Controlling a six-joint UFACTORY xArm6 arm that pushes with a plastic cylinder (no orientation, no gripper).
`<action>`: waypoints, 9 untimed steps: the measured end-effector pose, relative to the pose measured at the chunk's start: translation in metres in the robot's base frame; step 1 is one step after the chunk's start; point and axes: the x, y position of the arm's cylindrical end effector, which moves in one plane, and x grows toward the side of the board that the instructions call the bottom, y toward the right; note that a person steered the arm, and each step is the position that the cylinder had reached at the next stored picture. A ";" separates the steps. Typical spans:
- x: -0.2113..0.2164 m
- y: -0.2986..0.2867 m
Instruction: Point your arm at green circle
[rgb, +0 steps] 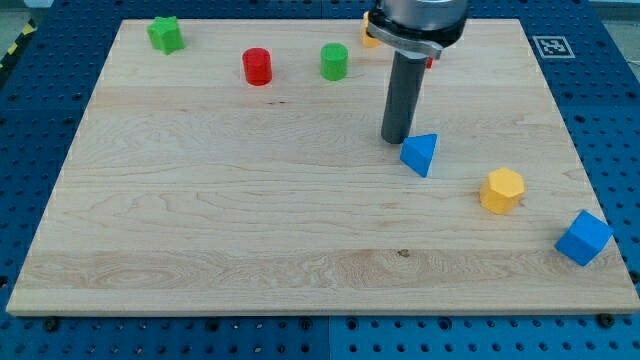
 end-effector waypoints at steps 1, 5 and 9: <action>0.021 0.014; -0.066 0.023; -0.146 -0.036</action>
